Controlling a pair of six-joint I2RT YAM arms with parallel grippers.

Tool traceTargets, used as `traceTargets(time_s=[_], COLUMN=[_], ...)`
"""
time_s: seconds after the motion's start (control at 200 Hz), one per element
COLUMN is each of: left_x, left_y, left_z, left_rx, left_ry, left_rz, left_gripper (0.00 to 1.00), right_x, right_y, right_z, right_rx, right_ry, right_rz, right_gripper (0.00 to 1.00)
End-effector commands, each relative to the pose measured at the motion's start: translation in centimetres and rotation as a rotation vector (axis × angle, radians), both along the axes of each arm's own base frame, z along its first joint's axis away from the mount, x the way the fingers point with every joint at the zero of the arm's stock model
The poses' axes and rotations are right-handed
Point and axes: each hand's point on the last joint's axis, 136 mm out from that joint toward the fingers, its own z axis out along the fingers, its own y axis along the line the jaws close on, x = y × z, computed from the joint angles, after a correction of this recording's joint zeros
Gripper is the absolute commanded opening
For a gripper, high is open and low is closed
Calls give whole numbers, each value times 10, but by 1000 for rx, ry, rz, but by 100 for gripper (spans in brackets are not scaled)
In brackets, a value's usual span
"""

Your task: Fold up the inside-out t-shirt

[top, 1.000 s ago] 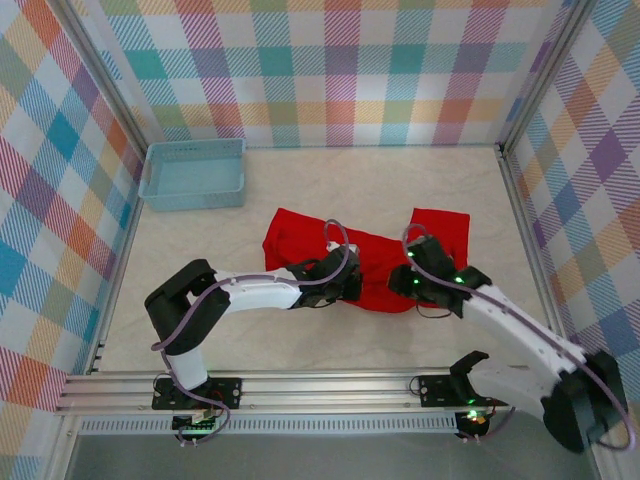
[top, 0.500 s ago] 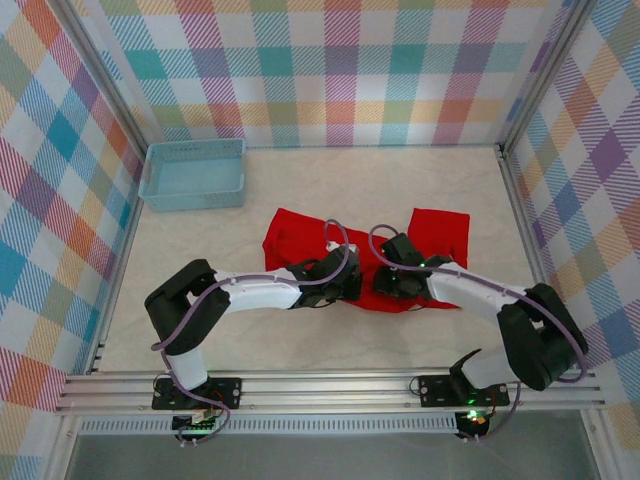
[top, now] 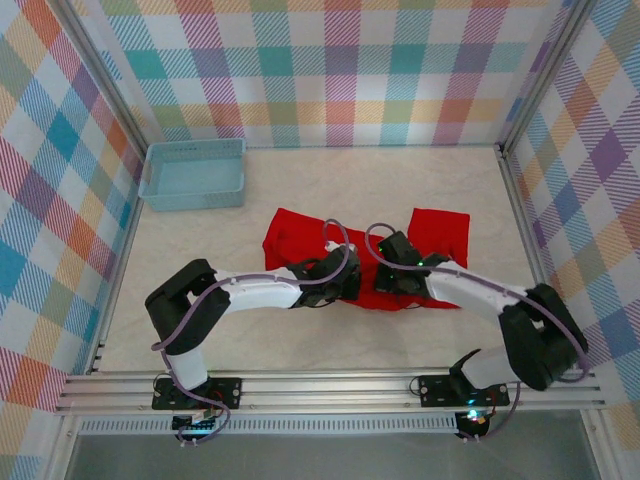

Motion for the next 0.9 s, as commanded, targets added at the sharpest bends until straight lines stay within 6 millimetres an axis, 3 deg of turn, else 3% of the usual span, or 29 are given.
traceTargets(time_s=[0.0,0.135,0.285,0.405,0.51,0.6,0.685,0.77,0.895], left_x=[8,14,15,14,10,0,-11,-23,-29], left_y=[7,13,16,23,24,8,-2,-12,-14], left_z=[-5,-13,-17,-18,-19,-12,2,19,32], left_rx=[52,45,57,79,79,33,2,-13,-8], left_ry=[7,47,60,52,48,43,9,-32,-58], left_rz=[55,87,86,96,75,-16,-76,-129,-134], left_gripper=[0,0,3,4,10,15,23,31,34], right_x=[-8,-22,-36,-53,-70,-78,-78,-71,-59], right_y=[4,-1,-16,-33,-48,-46,-41,-41,-45], right_z=[20,37,38,27,5,-12,-10,10,43], right_rx=[51,113,140,151,154,170,161,122,49], right_ry=[-44,-91,-106,-83,-9,41,55,16,-54], right_rz=[52,54,-6,-84,-196,-198,-164,-107,-55], right_gripper=[0,0,0,0,0,12,26,36,44])
